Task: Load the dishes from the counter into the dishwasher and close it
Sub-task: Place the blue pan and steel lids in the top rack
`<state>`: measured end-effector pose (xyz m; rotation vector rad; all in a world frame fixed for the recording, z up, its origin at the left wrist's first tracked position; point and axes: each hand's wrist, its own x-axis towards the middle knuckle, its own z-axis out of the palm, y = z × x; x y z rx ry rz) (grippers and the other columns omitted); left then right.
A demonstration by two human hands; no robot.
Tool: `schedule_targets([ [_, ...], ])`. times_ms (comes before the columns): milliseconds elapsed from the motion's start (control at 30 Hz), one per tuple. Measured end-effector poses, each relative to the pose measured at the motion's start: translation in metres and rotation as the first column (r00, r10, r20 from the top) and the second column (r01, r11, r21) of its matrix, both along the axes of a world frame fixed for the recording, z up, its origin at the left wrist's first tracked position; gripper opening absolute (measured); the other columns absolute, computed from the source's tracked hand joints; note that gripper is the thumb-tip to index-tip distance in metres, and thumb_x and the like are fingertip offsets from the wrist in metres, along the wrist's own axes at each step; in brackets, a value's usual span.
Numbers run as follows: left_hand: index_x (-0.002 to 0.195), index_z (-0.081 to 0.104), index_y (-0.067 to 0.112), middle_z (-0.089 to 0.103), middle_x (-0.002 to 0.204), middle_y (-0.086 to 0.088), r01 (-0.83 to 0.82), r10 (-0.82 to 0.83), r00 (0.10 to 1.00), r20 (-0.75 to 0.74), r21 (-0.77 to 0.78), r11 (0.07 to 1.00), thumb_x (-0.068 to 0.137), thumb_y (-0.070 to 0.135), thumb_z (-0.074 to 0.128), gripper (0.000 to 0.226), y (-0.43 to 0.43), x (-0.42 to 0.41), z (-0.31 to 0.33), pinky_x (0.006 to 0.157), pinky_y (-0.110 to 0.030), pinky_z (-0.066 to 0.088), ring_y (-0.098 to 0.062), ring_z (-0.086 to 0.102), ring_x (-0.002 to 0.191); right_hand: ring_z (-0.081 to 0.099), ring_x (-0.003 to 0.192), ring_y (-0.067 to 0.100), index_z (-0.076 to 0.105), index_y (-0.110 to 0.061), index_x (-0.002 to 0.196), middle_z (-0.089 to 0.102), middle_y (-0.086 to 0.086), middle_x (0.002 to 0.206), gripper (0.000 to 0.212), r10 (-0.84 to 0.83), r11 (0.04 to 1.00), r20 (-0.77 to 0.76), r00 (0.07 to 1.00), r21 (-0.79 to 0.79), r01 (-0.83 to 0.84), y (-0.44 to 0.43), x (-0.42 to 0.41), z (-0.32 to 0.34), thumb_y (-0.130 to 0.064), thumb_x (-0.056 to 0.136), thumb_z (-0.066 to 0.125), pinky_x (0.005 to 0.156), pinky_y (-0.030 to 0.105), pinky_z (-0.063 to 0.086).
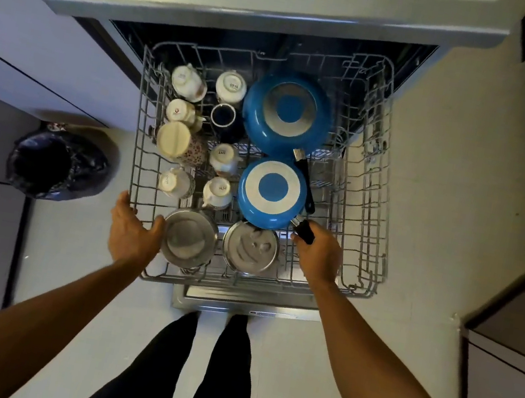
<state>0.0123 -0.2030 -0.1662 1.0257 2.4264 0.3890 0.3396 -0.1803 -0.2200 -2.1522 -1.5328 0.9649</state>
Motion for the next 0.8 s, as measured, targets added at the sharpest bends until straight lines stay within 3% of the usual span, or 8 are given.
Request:
schedule_targets([
  [133, 0.143, 0.030, 0.022, 0.056, 0.127, -0.010, -0.046, 0.046, 0.999, -0.022, 0.001, 0.999, 0.086, 0.039, 0.067, 0.070, 0.000, 0.004, -0.001, 0.087, -0.049, 0.051, -0.027, 0.059, 0.108, 0.070, 0.090, 0.023, 0.072, -0.019, 0.110, 0.076, 0.001, 0.100, 0.028, 0.081, 0.996, 0.124, 0.989, 0.038, -0.086, 0.005, 0.008, 0.001, -0.029, 0.084, 0.079, 0.068, 0.022, 0.039],
  [267, 0.138, 0.036, 0.022, 0.063, 0.110, -0.008, -0.089, 0.089, 0.996, -0.025, -0.005, 0.996, 0.086, 0.042, 0.065, 0.063, 0.003, 0.003, -0.003, 0.084, -0.045, 0.049, -0.027, 0.061, 0.101, 0.071, 0.087, 0.024, 0.072, -0.015, 0.110, 0.076, 0.004, 0.096, 0.031, 0.145, 0.984, 0.191, 0.971, 0.078, -0.163, 0.011, 0.014, 0.001, -0.029, 0.084, 0.079, 0.068, 0.022, 0.038],
  [467, 0.135, 0.039, 0.021, 0.064, 0.108, -0.008, -0.101, 0.101, 0.994, -0.031, -0.006, 0.995, 0.087, 0.041, 0.065, 0.058, 0.003, 0.005, -0.003, 0.081, -0.043, 0.048, -0.027, 0.062, 0.099, 0.070, 0.074, 0.022, 0.073, -0.016, 0.104, 0.075, 0.003, 0.084, 0.034, 0.226, 0.968, 0.276, 0.934, 0.043, -0.247, 0.017, 0.023, -0.005, -0.043, 0.086, 0.075, 0.060, 0.022, 0.036],
  [600, 0.134, 0.041, 0.018, 0.064, 0.109, -0.009, -0.096, 0.096, 0.995, -0.028, -0.015, 0.995, 0.089, 0.039, 0.065, 0.056, 0.003, 0.006, -0.001, 0.079, -0.041, 0.046, -0.027, 0.061, 0.098, 0.058, 0.066, 0.016, 0.073, -0.018, 0.097, 0.071, 0.001, 0.077, 0.038, 0.256, 0.967, 0.327, 0.910, -0.089, -0.240, 0.025, 0.027, -0.006, -0.054, 0.087, 0.069, 0.061, 0.027, 0.043],
  [800, 0.131, 0.042, 0.018, 0.063, 0.108, -0.007, -0.098, 0.098, 0.995, -0.032, -0.021, 0.995, 0.089, 0.040, 0.064, 0.053, 0.004, 0.006, -0.001, 0.079, -0.042, 0.049, -0.024, 0.060, 0.094, 0.058, 0.070, 0.018, 0.071, -0.017, 0.096, 0.070, 0.002, 0.081, 0.034, 0.224, 0.970, 0.348, 0.911, -0.170, -0.174, 0.028, 0.019, -0.007, -0.050, 0.087, 0.070, 0.061, 0.028, 0.040],
])
